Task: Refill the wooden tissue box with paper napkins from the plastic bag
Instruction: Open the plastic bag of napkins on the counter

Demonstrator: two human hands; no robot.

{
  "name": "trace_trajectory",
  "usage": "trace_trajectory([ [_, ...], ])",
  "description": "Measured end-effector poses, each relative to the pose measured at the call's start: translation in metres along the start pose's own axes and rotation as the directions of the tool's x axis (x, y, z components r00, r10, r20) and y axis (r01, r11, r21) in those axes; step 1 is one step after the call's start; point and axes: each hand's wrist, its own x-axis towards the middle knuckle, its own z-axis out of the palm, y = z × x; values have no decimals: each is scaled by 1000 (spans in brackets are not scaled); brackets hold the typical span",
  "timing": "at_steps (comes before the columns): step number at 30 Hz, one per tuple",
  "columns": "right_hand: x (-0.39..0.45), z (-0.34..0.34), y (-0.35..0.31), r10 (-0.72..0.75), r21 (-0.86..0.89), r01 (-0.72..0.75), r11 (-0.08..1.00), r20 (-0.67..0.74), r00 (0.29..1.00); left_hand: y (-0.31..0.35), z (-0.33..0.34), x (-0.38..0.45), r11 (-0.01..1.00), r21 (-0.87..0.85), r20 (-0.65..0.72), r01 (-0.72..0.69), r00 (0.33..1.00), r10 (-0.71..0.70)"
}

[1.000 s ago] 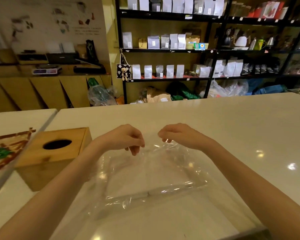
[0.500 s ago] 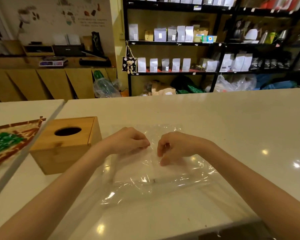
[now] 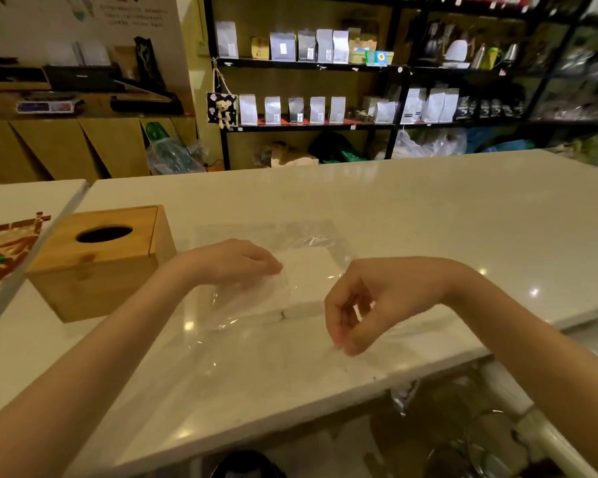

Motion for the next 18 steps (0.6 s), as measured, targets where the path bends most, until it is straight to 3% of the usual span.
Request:
trace_trajectory([
  [6, 1, 43, 8, 94, -129, -74, 989, 159, 983, 14, 41, -15, 961, 271, -95, -53, 992, 81],
  [11, 0, 49, 10, 157, -119, -139, 983, 159, 975, 9, 63, -21, 904, 428, -185, -1, 979, 89],
  [13, -3, 40, 9, 115, -84, -110, 990, 59, 992, 7, 68, -21, 901, 432, -226, 21, 970, 86],
  [15, -1, 30, 13, 65, -81, -77, 994, -139, 988, 5, 72, -23, 904, 425, -257, 34, 963, 85],
  [18, 12, 22, 28, 75, -212, -195, 958, -468, 880, 3, 77, -24, 926, 377, -260, 30, 963, 75],
])
